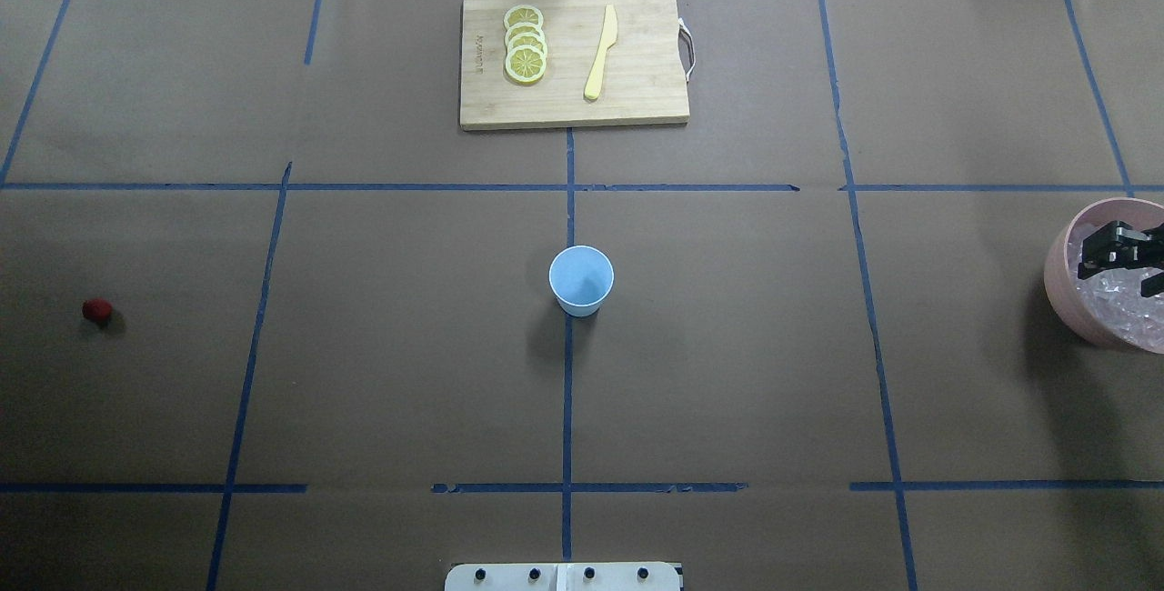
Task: Put ice and strawberries in cup
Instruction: 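Lower the right gripper into the pink bowl and grasp an ice cube, then carry the ice cube with the right gripper over the blue cup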
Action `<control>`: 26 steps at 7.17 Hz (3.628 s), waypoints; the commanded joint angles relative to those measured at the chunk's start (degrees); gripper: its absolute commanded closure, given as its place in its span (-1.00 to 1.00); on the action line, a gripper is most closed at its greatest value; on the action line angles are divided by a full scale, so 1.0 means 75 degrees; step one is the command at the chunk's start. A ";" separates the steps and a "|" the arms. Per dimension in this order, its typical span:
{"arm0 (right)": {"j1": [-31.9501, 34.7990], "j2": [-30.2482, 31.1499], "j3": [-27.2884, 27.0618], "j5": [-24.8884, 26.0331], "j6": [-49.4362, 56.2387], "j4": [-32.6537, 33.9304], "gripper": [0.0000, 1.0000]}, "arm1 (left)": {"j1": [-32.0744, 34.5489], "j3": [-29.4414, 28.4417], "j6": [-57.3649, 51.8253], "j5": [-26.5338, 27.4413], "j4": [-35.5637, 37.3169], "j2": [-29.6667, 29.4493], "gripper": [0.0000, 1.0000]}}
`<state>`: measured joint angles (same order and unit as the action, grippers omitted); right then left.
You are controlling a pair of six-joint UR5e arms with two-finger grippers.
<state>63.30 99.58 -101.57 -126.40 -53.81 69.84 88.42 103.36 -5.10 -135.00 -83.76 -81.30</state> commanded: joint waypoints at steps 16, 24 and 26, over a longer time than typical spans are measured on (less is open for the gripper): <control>-0.4944 -0.5823 -0.1010 0.3687 -0.6822 0.2344 0.95 | 0.0000 0.0258 0.0012 0.0000 0.0000 0.0000 -1.00; -0.5042 -0.6797 0.0371 0.4045 -0.7110 0.2383 0.49 | 0.0000 0.0270 0.0012 -0.0152 0.0000 0.0000 -1.00; -0.5042 -0.6785 0.0383 0.4045 -0.7110 0.2383 0.19 | 0.0000 0.0281 0.0012 -0.0152 0.0000 0.0000 -1.00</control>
<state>25.48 48.66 -98.83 -96.07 -107.15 87.70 88.42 105.44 -5.01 -136.14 -83.76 -81.30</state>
